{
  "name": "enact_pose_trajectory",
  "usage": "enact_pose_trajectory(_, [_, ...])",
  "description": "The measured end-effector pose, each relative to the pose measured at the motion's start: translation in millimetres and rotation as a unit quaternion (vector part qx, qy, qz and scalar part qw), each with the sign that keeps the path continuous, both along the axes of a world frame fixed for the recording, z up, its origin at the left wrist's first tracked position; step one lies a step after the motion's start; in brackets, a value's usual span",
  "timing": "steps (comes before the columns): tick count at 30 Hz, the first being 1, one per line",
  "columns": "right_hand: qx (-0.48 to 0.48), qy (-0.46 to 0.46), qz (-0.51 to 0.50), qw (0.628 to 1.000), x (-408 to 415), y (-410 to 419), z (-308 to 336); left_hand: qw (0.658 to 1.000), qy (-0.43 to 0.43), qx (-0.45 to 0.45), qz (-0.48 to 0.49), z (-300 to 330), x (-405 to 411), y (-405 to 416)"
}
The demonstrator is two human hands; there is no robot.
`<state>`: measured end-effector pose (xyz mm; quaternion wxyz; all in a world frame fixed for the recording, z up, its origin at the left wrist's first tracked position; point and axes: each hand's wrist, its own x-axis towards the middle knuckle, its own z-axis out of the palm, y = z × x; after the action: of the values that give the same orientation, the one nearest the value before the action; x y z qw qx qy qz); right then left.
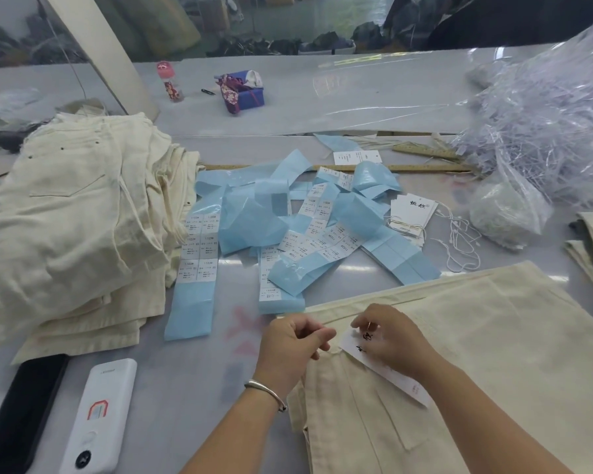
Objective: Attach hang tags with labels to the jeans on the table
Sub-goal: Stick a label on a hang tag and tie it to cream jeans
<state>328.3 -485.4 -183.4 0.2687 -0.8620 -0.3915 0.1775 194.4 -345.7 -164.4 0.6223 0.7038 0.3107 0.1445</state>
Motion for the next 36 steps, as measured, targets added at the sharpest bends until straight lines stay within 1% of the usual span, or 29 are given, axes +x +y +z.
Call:
enact_pose_trajectory(2, [-0.023, -0.016, 0.0, 1.0, -4, 4, -6, 1.0, 0.005, 0.009, -0.002, -1, 1, -1])
enact_pose_trajectory(6, [-0.029, -0.039, 0.002, 0.999, -2, 14, -13, 0.998, 0.027, 0.04, -0.028, -4, 3, -4])
enact_pose_trajectory(9, [-0.066, -0.063, 0.019, 0.996, -2, 18, -10, 0.996, 0.038, 0.063, -0.04, -7, 3, -3])
enact_pose_trajectory(10, [-0.062, -0.062, 0.014, 0.996, -4, 19, -7, 0.995, 0.038, 0.078, -0.044, -7, 3, -2])
enact_pose_trajectory(11, [-0.037, -0.046, -0.002, 0.998, -6, 19, -3, 0.993, 0.037, 0.097, -0.048, -6, 2, -1])
enact_pose_trajectory(13, [0.061, 0.026, -0.05, 0.997, -11, 17, 8, 0.989, 0.031, 0.138, -0.054, -3, 3, 0])
enact_pose_trajectory(15, [0.142, 0.11, -0.072, 0.981, -16, 15, 21, 0.986, 0.02, 0.155, -0.06, 2, 4, -1])
enact_pose_trajectory(18, [0.186, 0.221, -0.064, 0.955, -23, 15, 35, 0.985, -0.003, 0.16, -0.068, 10, 6, -3])
enact_pose_trajectory(21, [0.216, 0.318, -0.069, 0.921, -26, 16, 39, 0.984, -0.015, 0.163, -0.068, 14, 6, -3])
enact_pose_trajectory(24, [0.239, 0.369, -0.06, 0.896, -27, 15, 40, 0.986, -0.021, 0.147, -0.072, 19, 5, -4])
enact_pose_trajectory(30, [0.279, 0.456, -0.047, 0.844, -29, 14, 40, 0.997, -0.005, 0.048, -0.063, 33, 6, -8])
enact_pose_trajectory(32, [0.293, 0.478, -0.045, 0.827, -30, 14, 39, 0.997, 0.0, 0.034, -0.067, 36, 7, -8])
enact_pose_trajectory(34, [0.301, 0.488, -0.045, 0.818, -31, 14, 37, 0.997, -0.004, 0.035, -0.07, 37, 7, -8])
enact_pose_trajectory(36, [0.302, 0.477, -0.051, 0.824, -31, 13, 36, 0.996, -0.009, 0.05, -0.068, 36, 7, -8])
